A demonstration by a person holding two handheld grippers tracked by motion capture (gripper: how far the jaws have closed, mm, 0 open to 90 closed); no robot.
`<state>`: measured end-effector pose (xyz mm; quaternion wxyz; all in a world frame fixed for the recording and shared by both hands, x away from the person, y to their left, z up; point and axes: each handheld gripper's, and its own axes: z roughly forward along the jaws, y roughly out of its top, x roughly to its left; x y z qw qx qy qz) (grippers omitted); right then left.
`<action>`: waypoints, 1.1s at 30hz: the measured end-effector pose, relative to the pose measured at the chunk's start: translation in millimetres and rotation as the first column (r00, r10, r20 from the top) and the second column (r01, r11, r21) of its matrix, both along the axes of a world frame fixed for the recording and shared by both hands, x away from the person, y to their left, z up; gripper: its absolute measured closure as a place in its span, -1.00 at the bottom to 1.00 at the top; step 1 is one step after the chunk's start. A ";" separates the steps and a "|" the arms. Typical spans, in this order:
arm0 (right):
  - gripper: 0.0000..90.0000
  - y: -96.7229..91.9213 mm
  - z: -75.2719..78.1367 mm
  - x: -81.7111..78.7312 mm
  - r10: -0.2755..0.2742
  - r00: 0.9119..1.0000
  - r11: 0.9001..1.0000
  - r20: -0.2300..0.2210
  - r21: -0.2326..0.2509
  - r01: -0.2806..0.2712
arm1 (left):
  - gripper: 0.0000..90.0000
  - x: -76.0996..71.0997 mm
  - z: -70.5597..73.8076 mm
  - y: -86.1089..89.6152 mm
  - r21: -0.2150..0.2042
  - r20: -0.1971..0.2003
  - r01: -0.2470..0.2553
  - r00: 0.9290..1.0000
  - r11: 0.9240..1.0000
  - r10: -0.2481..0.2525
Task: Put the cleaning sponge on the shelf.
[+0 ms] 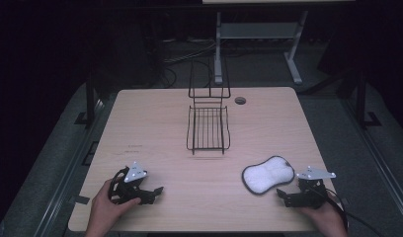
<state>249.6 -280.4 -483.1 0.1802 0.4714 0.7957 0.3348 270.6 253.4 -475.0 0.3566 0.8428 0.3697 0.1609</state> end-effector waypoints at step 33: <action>1.00 12.2 43.2 -10.7 0.178 0.984 0.980 -0.010 0.096 -0.176 | -0.73 0.1 0.0 0.0 -0.001 0.000 0.001 1.000 1.000 -0.001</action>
